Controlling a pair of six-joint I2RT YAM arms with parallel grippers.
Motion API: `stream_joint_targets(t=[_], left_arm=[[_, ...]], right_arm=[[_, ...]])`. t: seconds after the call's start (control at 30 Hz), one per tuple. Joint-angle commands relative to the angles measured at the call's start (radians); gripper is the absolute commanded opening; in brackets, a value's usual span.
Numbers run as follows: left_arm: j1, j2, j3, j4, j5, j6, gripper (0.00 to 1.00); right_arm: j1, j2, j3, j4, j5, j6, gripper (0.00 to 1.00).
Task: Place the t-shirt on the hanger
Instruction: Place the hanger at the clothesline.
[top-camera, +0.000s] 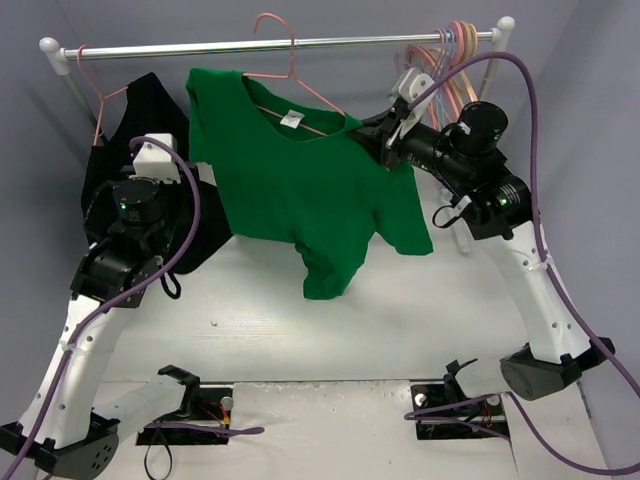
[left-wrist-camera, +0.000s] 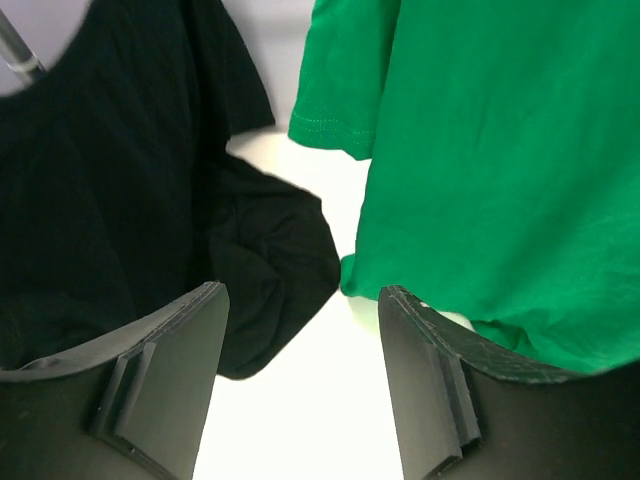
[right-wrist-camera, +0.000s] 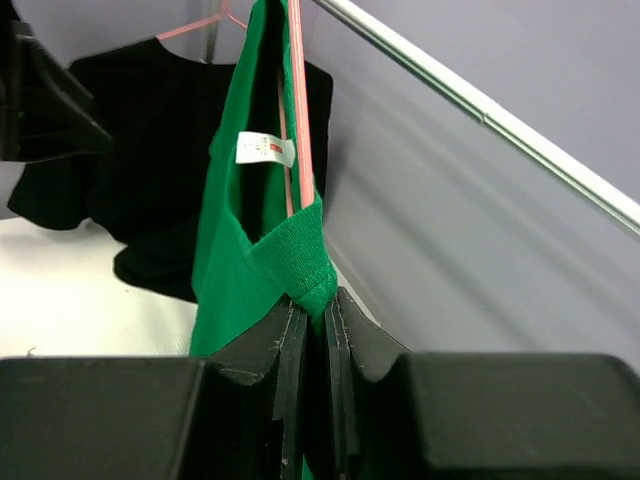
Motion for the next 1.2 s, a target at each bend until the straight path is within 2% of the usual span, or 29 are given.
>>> stream_joint_targets(t=[0.0,0.3,0.53,0.7,0.9,1.17], left_arm=[[0.005,0.028,0.061,-0.028,-0.010,-0.045,0.61],[0.005,0.035,0.049,-0.094,-0.007,-0.071,0.63],[0.005,0.024,0.021,-0.112,-0.007,-0.078,0.65],[0.005,0.030,0.003,-0.128,-0.016,-0.077,0.66],[0.005,0.021,-0.049,-0.117,-0.025,-0.075,0.66],[0.005,0.010,-0.107,-0.109,-0.036,-0.071,0.66]], right_arm=[[-0.004,0.030,0.064,0.097,0.083,0.031,0.00],[-0.004,0.133,0.030,0.094,0.195,0.139,0.00],[0.002,0.181,0.019,0.231,0.370,0.267,0.00],[0.054,0.211,0.035,0.304,0.499,0.330,0.00],[0.114,0.277,0.084,0.324,0.553,0.379,0.00],[0.218,0.307,0.004,0.389,0.700,0.412,0.00]])
